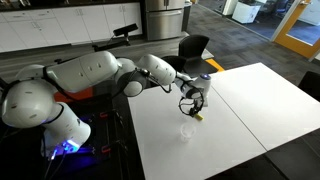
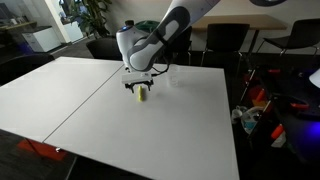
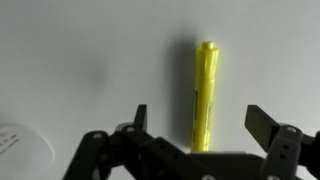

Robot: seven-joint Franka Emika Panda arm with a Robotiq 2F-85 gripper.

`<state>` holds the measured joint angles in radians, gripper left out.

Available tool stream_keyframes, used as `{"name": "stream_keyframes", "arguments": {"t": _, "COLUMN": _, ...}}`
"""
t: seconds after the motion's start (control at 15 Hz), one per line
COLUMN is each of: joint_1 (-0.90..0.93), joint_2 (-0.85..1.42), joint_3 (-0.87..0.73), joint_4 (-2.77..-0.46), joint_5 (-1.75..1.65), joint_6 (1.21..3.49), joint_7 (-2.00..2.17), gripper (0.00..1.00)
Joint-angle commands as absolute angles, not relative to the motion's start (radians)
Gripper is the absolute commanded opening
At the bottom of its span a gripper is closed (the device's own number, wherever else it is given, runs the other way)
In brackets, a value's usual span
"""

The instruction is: Pick the marker on the table and put it in the cup

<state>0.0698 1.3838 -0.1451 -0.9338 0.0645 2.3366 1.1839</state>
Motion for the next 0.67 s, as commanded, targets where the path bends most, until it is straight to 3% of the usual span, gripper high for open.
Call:
{"name": "stream_keyframes", "arguments": {"t": 0.0, "joint_1": 0.058, "joint_2": 1.430, "joint_3": -0.137, "joint_4": -0.859, "joint_5": 0.073, "joint_6": 2.299, "joint_7": 1.202, "gripper": 1.00}}
{"name": "stream_keyframes", "arguments": {"t": 0.13, "joint_1": 0.058, "joint_2": 1.433, "joint_3": -0.138, "joint_4": -0.861, "joint_5": 0.076, "joint_6": 2.305, "joint_7": 1.202, "gripper": 0.98}}
{"name": "stream_keyframes", "arguments": {"t": 0.2, "joint_1": 0.057, "joint_2": 1.438, "joint_3": -0.138, "joint_4": -0.858, "joint_5": 0.076, "joint_6": 2.307, "joint_7": 1.202, "gripper": 0.74}}
{"name": "stream_keyframes", "arguments": {"t": 0.33, "joint_1": 0.057, "joint_2": 1.441, "joint_3": -0.140, "joint_4": -0.858, "joint_5": 0.075, "joint_6": 2.308, "joint_7": 1.204, "gripper": 0.69}}
{"name": "stream_keyframes", "arguments": {"t": 0.6, "joint_1": 0.056, "joint_2": 1.440, "joint_3": -0.144, "joint_4": -0.856, "joint_5": 0.073, "joint_6": 2.313, "joint_7": 1.206, "gripper": 0.37}}
